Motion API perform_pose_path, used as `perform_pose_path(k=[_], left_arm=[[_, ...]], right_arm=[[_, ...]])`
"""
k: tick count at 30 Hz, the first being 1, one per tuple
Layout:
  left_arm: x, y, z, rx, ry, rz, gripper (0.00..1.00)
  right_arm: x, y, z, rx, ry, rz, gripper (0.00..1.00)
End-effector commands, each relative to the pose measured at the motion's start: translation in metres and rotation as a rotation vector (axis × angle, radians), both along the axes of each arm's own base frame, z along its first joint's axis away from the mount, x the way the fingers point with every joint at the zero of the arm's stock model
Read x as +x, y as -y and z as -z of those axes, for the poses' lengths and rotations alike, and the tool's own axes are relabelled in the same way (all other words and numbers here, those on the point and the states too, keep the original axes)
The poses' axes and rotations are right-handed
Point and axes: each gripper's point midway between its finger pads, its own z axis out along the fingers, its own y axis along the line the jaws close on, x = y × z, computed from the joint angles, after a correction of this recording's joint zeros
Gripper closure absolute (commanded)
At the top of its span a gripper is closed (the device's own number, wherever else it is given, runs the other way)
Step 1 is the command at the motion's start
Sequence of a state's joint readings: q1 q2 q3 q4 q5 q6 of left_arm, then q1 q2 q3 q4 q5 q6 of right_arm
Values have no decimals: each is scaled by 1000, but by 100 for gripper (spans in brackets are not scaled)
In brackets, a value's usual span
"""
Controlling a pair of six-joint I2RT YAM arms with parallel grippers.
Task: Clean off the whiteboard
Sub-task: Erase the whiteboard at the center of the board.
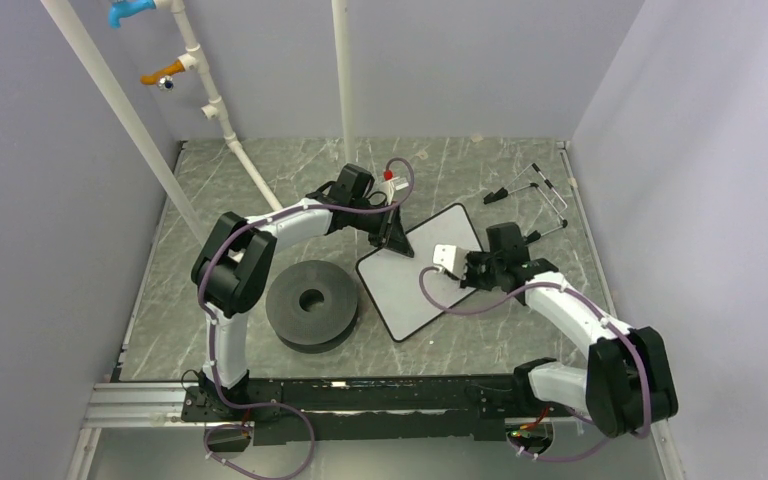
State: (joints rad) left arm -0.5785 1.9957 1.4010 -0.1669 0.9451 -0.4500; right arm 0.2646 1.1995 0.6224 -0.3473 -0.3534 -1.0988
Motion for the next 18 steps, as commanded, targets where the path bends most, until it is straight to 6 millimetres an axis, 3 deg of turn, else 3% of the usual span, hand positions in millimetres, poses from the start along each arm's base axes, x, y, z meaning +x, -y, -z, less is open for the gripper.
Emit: perform_pose_path(k=[1, 5, 7, 10, 14, 16, 18], left_arm=[[-6, 7, -54, -128, 80, 64, 100], [-7, 7, -53, -128, 76, 65, 100], [-7, 7, -53, -127, 76, 64, 100], [-8, 7, -52, -131, 77, 62, 100], [-9, 6, -52, -132, 77, 64, 100], [-9, 6, -53, -132, 78, 66, 100], [-9, 6, -54, -135, 80, 67, 100]], right_arm=[[-36, -41, 4, 17, -2, -202, 100], [-60, -69, 11, -9, -41, -310, 100], [-52, -69, 9, -17, -27, -272, 100], [-23, -50, 1, -12, -1, -129, 100], [11, -10, -15, 30, 25, 30, 100], [15, 0, -17, 21, 38, 50, 100], [8, -3, -16, 26, 31, 10, 100]])
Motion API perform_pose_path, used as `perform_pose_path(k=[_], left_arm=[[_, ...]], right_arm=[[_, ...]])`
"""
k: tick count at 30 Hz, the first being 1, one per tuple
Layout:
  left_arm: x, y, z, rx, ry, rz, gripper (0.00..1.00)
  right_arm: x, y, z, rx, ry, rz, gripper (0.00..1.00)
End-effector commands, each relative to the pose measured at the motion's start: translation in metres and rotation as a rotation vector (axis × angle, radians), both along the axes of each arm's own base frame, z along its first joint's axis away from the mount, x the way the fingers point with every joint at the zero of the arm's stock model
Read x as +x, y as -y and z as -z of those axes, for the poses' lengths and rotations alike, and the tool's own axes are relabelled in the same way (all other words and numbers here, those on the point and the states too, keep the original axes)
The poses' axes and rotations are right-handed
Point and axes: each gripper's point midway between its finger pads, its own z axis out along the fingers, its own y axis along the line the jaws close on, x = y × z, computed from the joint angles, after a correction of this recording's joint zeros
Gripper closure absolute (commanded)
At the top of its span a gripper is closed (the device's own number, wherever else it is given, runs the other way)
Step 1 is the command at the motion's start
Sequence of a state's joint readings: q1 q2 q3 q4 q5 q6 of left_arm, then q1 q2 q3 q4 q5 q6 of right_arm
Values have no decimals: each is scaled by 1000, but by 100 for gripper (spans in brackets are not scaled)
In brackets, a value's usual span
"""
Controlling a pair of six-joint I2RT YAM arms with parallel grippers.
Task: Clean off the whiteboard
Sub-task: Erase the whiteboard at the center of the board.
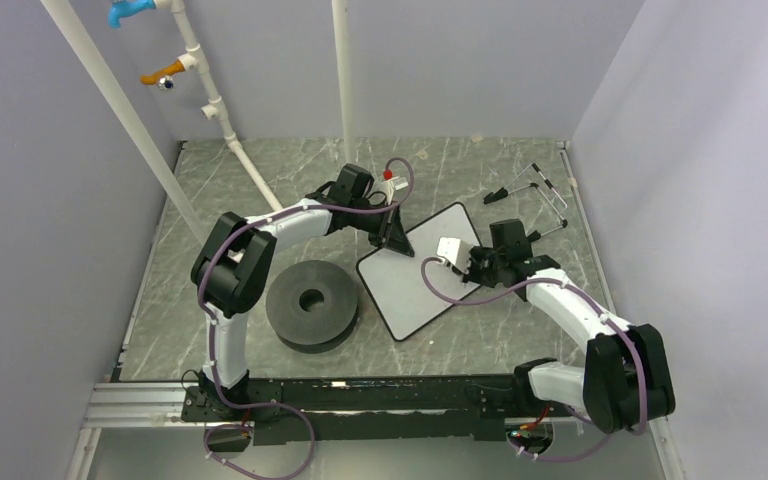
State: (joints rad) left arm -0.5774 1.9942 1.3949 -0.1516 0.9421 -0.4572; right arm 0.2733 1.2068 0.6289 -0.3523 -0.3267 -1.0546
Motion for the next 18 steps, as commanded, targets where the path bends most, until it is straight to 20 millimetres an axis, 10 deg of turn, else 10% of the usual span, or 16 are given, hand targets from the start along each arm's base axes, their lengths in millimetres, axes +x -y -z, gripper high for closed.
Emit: perform_pose_path(k=[1, 8, 18], left_arm=[[-10, 7, -54, -132, 77, 73, 100], [-9, 7, -54, -133, 77, 76, 100], [-11, 7, -51, -133, 72, 82, 100]], right_arm=[[-1, -12, -15, 41, 38, -75, 100], [-74, -65, 18, -15, -61, -388, 100], [12, 2, -3, -23, 42, 6, 100]])
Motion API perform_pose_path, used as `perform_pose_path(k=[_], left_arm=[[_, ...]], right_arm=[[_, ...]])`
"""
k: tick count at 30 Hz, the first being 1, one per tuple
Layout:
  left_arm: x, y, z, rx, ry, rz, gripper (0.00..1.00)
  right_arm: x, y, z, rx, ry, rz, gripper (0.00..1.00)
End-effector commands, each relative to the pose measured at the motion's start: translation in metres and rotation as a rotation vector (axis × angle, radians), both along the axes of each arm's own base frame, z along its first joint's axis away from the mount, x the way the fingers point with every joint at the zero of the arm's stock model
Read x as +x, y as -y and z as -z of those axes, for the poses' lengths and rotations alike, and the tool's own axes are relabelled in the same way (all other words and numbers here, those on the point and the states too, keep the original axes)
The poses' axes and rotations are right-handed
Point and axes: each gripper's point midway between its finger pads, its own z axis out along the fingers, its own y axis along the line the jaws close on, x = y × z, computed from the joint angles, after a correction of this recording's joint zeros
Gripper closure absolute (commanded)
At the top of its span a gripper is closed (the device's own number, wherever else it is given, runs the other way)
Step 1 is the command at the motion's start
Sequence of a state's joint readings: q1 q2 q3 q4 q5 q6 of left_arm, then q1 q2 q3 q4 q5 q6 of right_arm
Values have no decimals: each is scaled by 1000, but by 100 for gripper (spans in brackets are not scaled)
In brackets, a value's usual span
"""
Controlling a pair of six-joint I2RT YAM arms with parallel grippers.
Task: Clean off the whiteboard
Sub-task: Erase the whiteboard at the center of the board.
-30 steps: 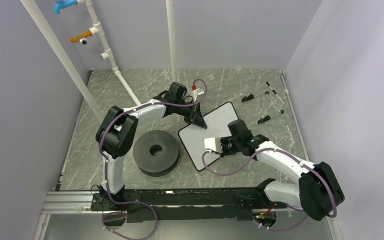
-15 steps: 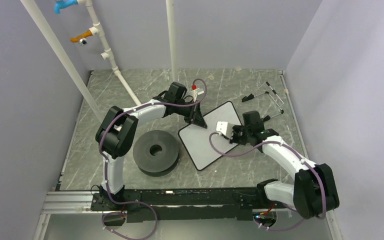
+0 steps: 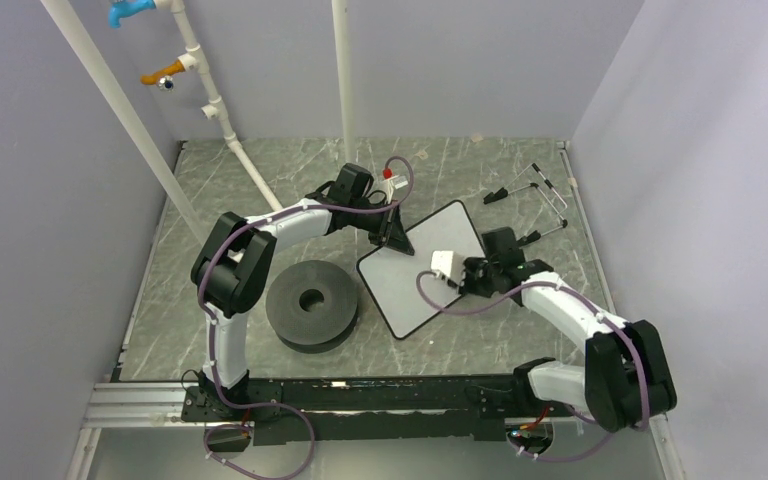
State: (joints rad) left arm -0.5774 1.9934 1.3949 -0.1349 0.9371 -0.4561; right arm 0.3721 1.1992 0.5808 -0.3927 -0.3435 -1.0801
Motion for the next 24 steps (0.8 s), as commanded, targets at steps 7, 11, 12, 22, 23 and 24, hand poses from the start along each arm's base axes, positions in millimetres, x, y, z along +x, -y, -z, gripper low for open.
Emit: perform_pose_path(k=[7, 11, 12, 22, 23, 24], left_arm=[[-11, 7, -51, -128, 57, 86, 100], [-10, 7, -51, -126, 54, 86, 100], [-10, 8, -51, -126, 57, 87, 100], [-11, 7, -50, -124, 53, 91, 100], [-11, 7, -50, -125, 55, 90, 100], [-11, 7, -50, -124, 54, 90, 100]], right_arm=[[-10, -13, 4, -23, 68, -129, 100], [-43, -37, 5, -5, 31, -286, 100], [-39, -37, 3, -9, 38, -268, 100], [20, 34, 1, -175, 132, 12, 100], [19, 36, 2, -191, 134, 4, 100], [14, 34, 4, -195, 130, -23, 100]])
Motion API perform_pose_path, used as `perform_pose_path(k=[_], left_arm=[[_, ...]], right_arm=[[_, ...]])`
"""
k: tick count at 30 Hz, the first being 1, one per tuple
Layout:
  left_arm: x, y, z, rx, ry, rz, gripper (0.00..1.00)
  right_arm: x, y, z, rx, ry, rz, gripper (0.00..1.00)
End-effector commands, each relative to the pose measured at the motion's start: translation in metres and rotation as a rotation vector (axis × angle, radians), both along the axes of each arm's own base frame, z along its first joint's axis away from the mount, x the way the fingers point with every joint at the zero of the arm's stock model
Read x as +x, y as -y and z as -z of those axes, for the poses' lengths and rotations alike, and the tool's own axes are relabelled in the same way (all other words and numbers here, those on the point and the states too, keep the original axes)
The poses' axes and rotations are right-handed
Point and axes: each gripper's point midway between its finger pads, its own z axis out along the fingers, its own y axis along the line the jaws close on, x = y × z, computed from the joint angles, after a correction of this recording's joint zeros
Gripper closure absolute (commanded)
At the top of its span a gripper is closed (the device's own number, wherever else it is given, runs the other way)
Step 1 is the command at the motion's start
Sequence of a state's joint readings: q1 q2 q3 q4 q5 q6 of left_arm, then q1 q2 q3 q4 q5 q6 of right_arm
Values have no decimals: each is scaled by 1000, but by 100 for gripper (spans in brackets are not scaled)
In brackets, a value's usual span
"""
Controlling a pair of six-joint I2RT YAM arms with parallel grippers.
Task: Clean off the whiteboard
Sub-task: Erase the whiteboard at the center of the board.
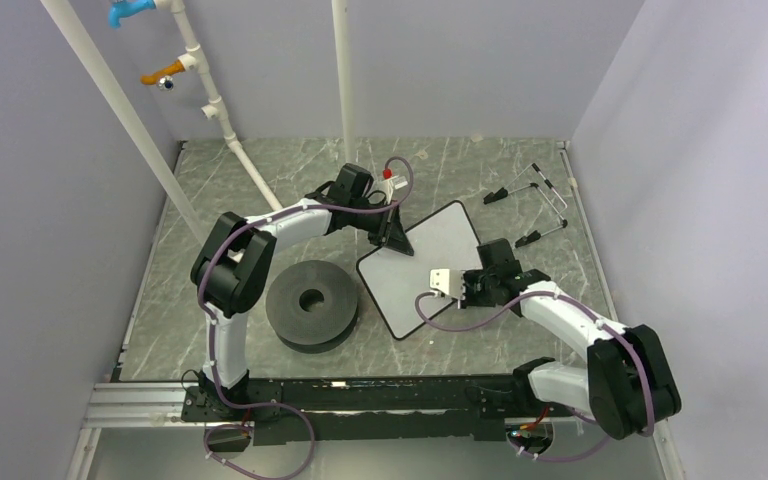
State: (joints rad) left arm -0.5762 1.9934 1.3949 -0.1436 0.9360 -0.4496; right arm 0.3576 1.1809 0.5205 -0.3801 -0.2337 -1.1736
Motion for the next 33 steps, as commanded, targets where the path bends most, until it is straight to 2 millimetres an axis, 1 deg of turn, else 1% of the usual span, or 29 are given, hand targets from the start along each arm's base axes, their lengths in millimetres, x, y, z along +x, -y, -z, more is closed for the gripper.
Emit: perform_pose_path(k=[1, 3, 7, 8, 11, 13, 15, 17, 20, 22, 25, 27, 28, 30, 33], left_arm=[[-11, 9, -52, -130, 55, 91, 100], [-10, 9, -52, -131, 57, 89, 100], [-10, 10, -49, -128, 49, 92, 100], [-10, 10, -49, -127, 47, 90, 100], [-10, 10, -49, -126, 49, 90, 100], [-11, 10, -49, -126, 51, 91, 100], [-12, 9, -48, -124, 48, 93, 100], [-12, 9, -48, -124, 47, 95, 100], [-13, 8, -48, -123, 50, 98, 100], [-13, 7, -49, -124, 53, 98, 100], [-13, 8, -49, -124, 55, 99, 100], [-13, 8, -49, -123, 55, 98, 100], [-13, 8, -49, -125, 55, 97, 100], [-13, 7, -48, -126, 56, 96, 100], [-13, 8, -48, -127, 53, 94, 100]], right_arm=[[11, 3, -9, -64, 81, -46, 100], [-2, -10, -5, -77, 75, -127, 100], [-29, -51, 0, -67, 47, -282, 100], [-32, -57, 2, -66, 35, -297, 100], [-31, -71, 2, -74, 38, -303, 100], [-26, -71, 1, -91, 50, -276, 100], [-19, -66, -2, -99, 81, -241, 100], [-11, -53, -5, -101, 92, -201, 100], [6, -22, -10, -103, 97, -104, 100], [16, -7, -14, -110, 107, -61, 100], [26, 6, -18, -115, 118, -22, 100], [27, 5, -21, -105, 112, -26, 100], [25, -1, -22, -83, 101, -39, 100], [12, -22, -24, -16, 70, -106, 100], [-15, -60, -26, 65, 20, -205, 100]])
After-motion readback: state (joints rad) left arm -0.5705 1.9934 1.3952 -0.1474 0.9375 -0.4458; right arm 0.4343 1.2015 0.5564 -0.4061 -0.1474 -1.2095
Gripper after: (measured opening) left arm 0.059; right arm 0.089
